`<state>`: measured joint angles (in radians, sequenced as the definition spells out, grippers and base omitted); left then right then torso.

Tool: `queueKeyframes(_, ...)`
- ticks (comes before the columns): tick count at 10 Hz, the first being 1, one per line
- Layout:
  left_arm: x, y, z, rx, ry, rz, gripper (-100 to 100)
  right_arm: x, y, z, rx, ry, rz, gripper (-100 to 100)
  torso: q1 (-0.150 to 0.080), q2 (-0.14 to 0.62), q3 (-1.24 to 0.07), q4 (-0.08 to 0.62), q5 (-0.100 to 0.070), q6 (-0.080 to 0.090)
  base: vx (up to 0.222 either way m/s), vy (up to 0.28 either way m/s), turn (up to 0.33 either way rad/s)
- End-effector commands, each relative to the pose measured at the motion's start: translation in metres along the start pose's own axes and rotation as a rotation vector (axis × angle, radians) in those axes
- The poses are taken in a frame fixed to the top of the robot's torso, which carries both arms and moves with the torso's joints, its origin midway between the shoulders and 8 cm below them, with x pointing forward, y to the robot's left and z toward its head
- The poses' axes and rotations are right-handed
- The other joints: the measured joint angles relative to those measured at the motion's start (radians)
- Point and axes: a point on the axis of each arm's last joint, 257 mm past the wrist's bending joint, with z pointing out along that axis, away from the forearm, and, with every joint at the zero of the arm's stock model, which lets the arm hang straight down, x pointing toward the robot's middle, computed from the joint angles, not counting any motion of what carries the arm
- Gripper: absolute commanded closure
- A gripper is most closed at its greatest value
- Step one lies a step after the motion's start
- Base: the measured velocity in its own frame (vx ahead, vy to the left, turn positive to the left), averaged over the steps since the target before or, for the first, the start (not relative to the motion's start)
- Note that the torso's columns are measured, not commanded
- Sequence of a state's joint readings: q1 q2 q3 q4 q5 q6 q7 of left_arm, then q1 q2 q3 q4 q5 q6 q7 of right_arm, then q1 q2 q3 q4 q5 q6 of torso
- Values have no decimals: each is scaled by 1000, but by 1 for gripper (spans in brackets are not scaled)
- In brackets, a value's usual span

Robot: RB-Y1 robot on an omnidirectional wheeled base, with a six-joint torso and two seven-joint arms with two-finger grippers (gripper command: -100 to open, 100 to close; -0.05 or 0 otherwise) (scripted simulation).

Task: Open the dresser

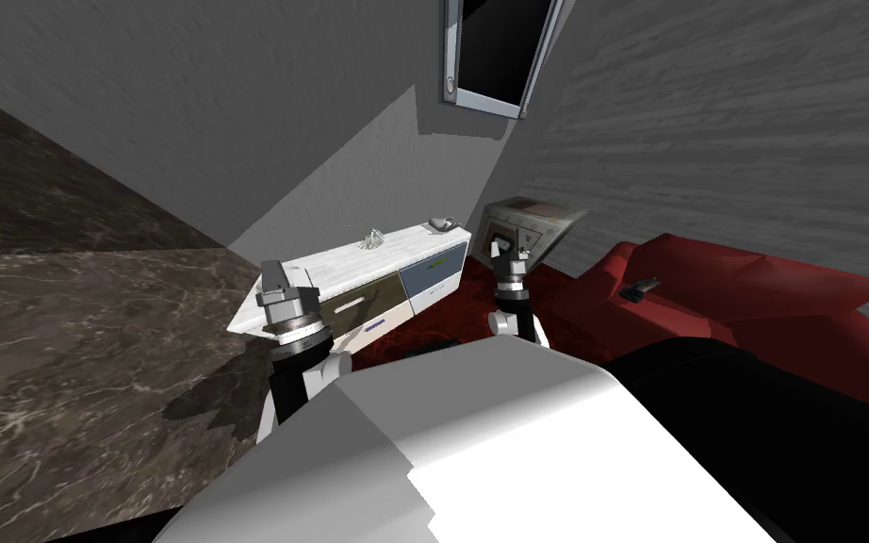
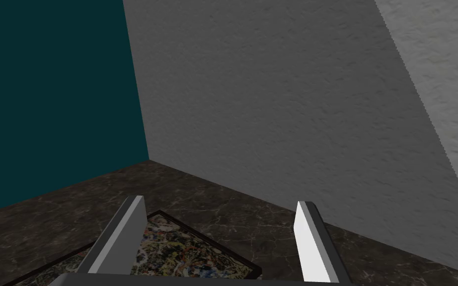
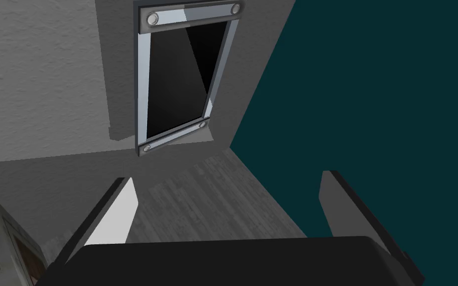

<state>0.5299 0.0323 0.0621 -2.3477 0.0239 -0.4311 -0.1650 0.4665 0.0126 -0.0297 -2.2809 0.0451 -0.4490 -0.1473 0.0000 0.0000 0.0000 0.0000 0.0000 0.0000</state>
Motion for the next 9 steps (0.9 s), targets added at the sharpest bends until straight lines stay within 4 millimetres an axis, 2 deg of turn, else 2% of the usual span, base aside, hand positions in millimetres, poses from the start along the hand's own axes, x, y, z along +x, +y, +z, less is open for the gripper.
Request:
queueKeyframes(1,0,0,0,0,0,0,0,0,0,0,0,0,0,0,0,40,-82,41,0,0,0,0,0)
queueKeyframes(9,0,0,0,0,0,0,0,0,0,0,0,0,0,0,0,618,-1234,617,0,0,0,0,0)
